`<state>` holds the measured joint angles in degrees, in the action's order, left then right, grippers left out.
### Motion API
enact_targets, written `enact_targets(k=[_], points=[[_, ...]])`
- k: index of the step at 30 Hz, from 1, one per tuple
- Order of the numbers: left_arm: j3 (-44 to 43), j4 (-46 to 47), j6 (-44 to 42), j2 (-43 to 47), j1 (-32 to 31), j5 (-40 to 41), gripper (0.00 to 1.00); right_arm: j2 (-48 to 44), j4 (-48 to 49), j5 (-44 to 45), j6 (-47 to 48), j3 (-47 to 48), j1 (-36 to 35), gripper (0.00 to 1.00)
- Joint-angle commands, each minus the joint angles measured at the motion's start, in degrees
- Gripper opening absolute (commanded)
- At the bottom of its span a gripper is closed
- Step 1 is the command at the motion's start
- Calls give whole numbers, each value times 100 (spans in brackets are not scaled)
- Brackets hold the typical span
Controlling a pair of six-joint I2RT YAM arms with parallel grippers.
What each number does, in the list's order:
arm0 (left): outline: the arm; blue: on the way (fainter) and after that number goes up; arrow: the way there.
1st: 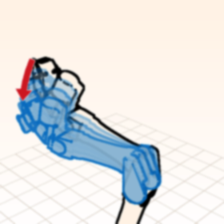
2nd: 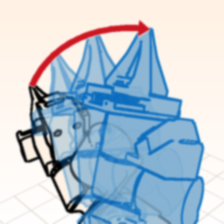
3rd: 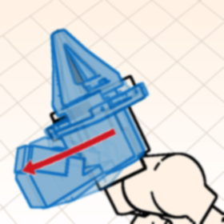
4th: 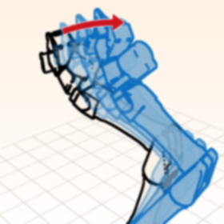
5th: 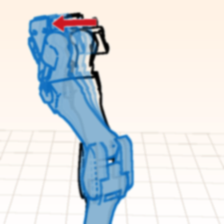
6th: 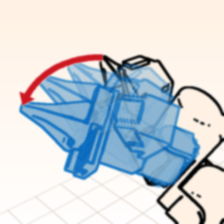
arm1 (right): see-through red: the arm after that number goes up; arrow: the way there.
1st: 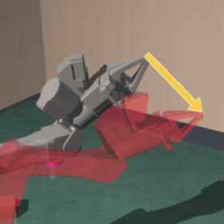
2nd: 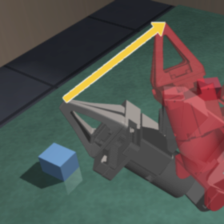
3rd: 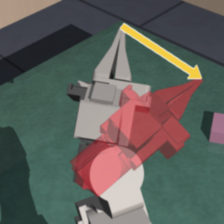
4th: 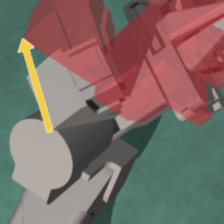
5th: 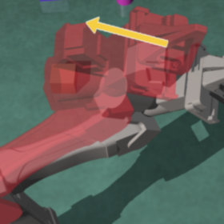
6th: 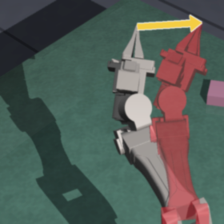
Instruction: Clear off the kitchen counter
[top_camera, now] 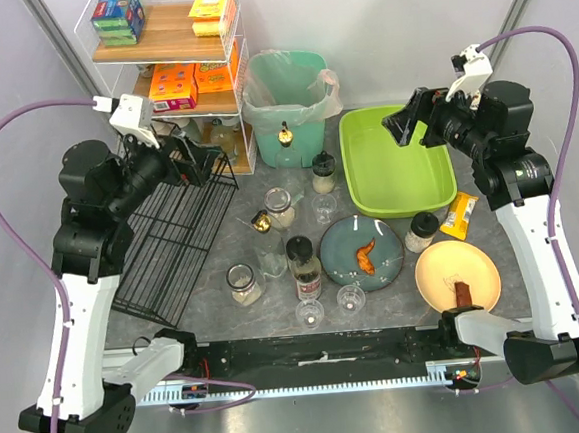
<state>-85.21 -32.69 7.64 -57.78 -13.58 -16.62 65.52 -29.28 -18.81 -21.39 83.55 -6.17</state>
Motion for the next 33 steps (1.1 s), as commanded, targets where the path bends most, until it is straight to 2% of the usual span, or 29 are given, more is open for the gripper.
enact_targets(k=[1, 11, 14, 19, 23, 27, 33], points=[[22, 263, -25, 144, 14, -183, 99, -118, -52, -167, 134, 48, -33, 98], [224, 210, -131, 267, 14, -790, 99, -215, 142, -1071, 618, -93, -182, 98], [180, 140, -44, 224, 5, -851, 99, -197, 124, -1353, 898, -145, -567, 98], [136, 96, 18, 188, 14, -948, 99, -171, -112, -1319, 1513, -322, -1700, 98], [127, 96, 36, 92, 14, -1036, 99, -91, -281, -792, 1857, -409, -2825, 98], [171, 105, 80, 12, 14, -1001, 99, -109, 44, -520, 1805, -734, -3573, 98], [311, 0, 54, 47, 14, -1079, 99, -47, 571, 665, 1621, -1147, -4471, 98]])
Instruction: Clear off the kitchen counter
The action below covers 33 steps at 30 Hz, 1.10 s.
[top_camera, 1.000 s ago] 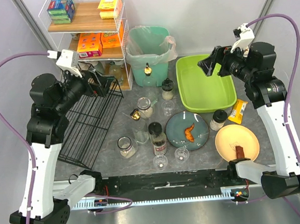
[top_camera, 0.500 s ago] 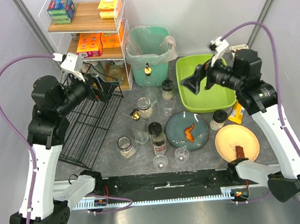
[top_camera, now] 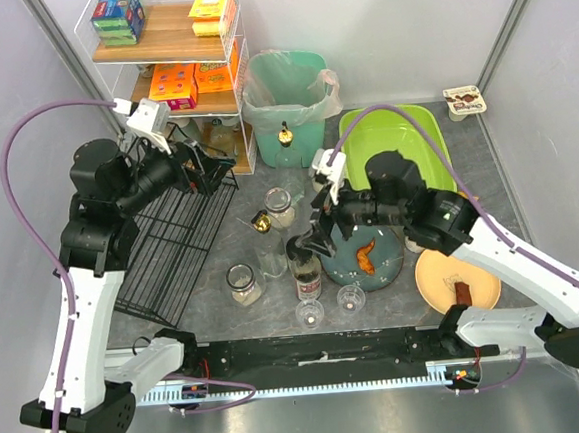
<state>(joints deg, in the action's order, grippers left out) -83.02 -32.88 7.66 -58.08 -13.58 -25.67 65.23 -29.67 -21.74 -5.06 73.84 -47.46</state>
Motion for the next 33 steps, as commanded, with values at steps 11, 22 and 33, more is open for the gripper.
enact_targets(k=[11, 22, 33], points=[[1885, 124, 25, 649, -109, -2153, 98, -187, 1912, 2138, -839, -467, -395, 98], [2747, 1143, -19, 781, -470, -2179, 99, -177, 1886, 2736, -1058, -467, -395, 98], [3547, 2453, -115, 948, -970, -1486, 95, -415, 1658, 3096, -1085, -529, -387, 98]])
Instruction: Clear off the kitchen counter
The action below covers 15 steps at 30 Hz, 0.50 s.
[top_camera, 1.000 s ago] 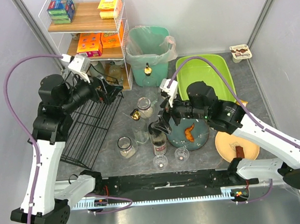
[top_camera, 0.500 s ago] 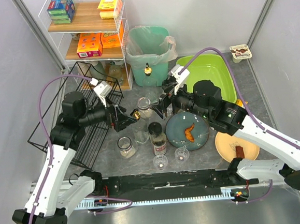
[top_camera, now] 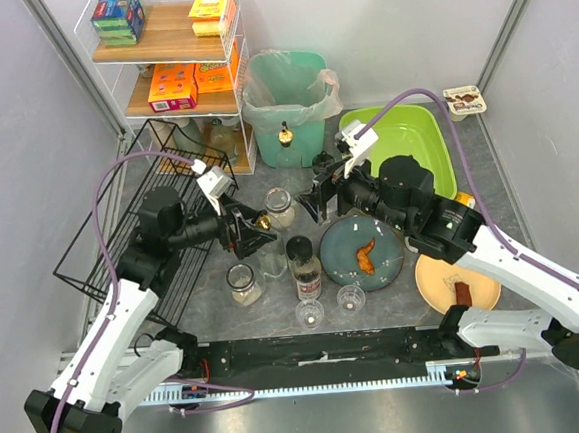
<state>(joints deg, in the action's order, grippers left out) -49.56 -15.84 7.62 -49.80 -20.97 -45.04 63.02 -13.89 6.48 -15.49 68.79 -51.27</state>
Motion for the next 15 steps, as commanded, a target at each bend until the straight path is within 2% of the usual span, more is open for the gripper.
enact_targets(k=[1, 3, 5, 8, 12, 15], points=[[253, 783, -146, 128, -310, 626, 94, -203, 53, 283, -34, -24, -6, 98], [324, 862, -225, 146, -486, 882, 95, -212, -17, 336, -33, -15, -6, 98], [359, 863, -357, 120, -662, 1101, 99, -221, -70, 371, -33, -24, -6, 98], [412, 889, -471, 120, -864, 1330, 99, -203, -193, 389, -25, 11, -6, 98], [473, 854, -516, 111, -926, 1383, 90, -150, -254, 415, 2, 38, 2, 98], [552, 828, -472, 137, -926, 1498, 89, -141, -307, 459, 10, 20, -6, 98]])
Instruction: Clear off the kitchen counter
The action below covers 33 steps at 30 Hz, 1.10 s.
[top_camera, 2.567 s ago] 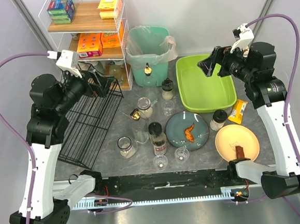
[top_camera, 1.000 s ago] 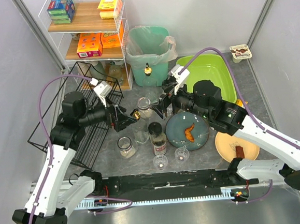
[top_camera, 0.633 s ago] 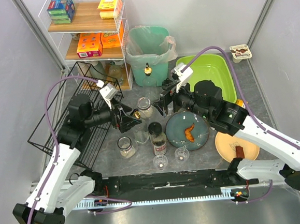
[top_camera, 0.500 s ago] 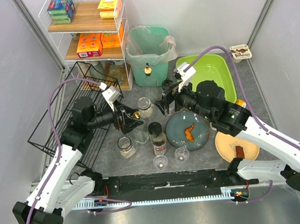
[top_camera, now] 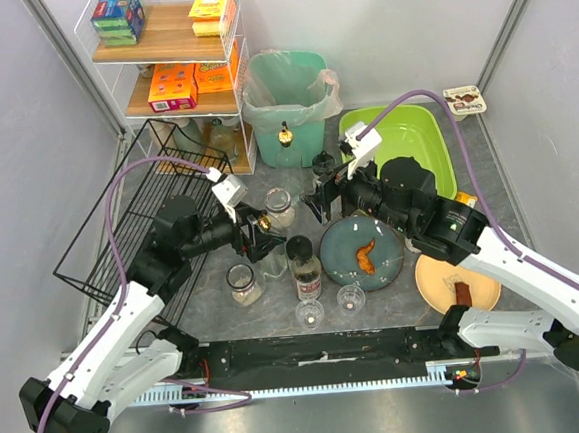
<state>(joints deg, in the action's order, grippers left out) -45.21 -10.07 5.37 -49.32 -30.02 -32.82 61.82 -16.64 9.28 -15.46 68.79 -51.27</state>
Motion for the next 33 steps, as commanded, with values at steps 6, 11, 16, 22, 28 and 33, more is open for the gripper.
enact_targets(k=[6, 11, 16, 22, 28, 33], points=[[250, 259, -211, 195, -48, 644, 72, 23, -137, 302, 96, 20, 3, 98], [311, 408, -159, 204, -48, 821, 54, 49, -164, 346, 123, 55, 20, 98], [294, 488, -124, 151, -48, 821, 42, 49, -190, 426, 131, 38, 46, 98], [162, 462, -159, 221, -48, 1005, 7, 67, -190, 461, 140, 46, 73, 98], [-487, 76, -194, 230, -48, 1427, 2, 102, -225, 592, 158, 125, 82, 98], [-1216, -293, -62, 177, -48, 1962, 2, 146, -252, 610, 175, 213, 82, 98]])
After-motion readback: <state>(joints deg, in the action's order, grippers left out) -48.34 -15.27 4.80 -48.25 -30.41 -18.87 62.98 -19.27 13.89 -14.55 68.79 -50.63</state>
